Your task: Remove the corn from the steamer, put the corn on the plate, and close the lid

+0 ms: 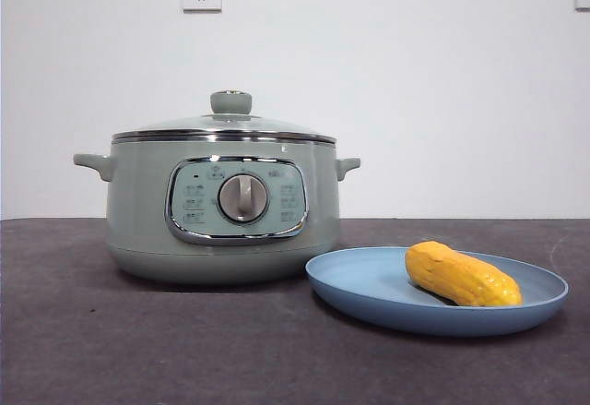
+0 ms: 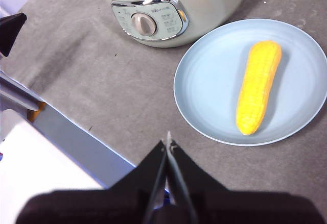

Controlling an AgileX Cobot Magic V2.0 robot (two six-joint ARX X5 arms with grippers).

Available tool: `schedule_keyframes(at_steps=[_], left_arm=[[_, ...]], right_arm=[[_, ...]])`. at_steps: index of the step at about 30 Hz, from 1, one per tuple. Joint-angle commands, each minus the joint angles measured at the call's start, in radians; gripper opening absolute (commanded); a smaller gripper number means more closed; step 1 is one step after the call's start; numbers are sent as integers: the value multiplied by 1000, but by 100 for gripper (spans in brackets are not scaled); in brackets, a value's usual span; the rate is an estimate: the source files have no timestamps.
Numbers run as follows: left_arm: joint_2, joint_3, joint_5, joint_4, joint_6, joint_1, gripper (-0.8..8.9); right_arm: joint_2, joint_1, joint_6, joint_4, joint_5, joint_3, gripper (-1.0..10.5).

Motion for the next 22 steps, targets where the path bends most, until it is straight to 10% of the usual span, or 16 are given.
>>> schedule_keyframes(at_steps=[1,12,22], left_arm=[[-2,-14,6,4,-9,3,-4],[-2,-14,6,4,-9,3,-3],[-2,-14,6,4,-9,3,-4]], right_arm=[[-3,-3,-71,18,32,3,1],[-215,-308,-200,402,103,-199,1],[-458,-434,-129,711,108,-592,1]])
